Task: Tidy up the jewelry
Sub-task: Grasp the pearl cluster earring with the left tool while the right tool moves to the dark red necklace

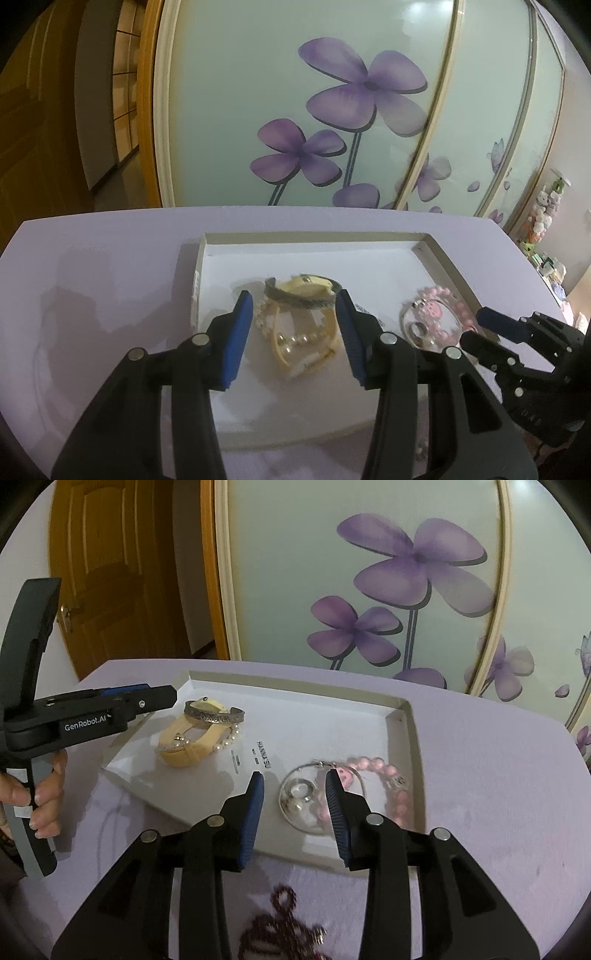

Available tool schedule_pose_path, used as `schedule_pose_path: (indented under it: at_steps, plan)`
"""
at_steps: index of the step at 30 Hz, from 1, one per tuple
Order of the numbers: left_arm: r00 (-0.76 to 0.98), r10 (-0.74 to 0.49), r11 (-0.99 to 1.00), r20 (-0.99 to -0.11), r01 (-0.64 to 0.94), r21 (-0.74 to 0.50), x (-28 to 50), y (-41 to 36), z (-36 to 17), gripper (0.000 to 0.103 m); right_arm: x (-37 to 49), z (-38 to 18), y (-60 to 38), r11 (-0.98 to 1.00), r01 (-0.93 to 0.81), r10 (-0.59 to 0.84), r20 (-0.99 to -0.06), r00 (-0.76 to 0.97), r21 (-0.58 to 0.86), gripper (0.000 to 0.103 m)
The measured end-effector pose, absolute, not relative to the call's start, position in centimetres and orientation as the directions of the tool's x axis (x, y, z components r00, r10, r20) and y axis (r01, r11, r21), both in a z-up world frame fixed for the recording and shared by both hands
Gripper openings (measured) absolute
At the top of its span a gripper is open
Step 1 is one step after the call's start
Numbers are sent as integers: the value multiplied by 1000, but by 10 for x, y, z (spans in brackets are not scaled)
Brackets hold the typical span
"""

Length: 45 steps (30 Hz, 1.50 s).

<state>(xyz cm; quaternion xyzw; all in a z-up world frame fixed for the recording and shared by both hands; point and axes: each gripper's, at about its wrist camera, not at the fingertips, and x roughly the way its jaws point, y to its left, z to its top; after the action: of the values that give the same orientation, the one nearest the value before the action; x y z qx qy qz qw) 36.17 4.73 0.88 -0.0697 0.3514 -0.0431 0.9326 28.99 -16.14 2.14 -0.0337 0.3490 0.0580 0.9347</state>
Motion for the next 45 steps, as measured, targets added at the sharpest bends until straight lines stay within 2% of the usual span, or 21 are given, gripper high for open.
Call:
schedule_pose_path:
  at_steps: [2, 5, 14, 21, 27, 31, 34, 39, 45]
  plan:
    - [748, -140, 986, -649, 43, -163, 353, 43, 9, 50, 281, 23, -164, 992, -127, 81, -653, 753, -23, 38]
    - [742, -162, 984, -650, 68, -167, 337, 34, 9, 51, 262, 27, -170, 993, -113, 70, -641, 764, -26, 47]
    - [674, -248, 969, -696, 169, -183, 287, -12, -10, 52, 205, 37, -188, 998, -66, 51, -608, 792, -1, 48]
    - [615, -239, 967, -752, 219, -129, 268, -50, -36, 51, 176, 35, -208, 999, -11, 28, -601, 799, 32, 49]
    - [603, -212, 971, -769, 222, -93, 264, -66, -47, 44, 163, 31, -223, 998, 18, 23, -601, 799, 62, 49]
    - [604, -172, 975, -778, 215, -49, 268, -74, -48, 27, 160, 30, -226, 997, 19, 33, -601, 799, 81, 49]
    - [608, -141, 977, -782, 213, -11, 268, -79, -48, 7, 159, 30, -224, 996, 11, 44, -600, 799, 87, 49]
    - [609, -155, 980, -778, 195, -42, 271, -69, -46, 7, 158, 29, -215, 996, -19, 69, -599, 798, 90, 49]
    - [664, -151, 987, -732, 141, -76, 263, -27, -24, 7, 161, 27, -204, 994, -54, 99, -602, 792, 92, 49]
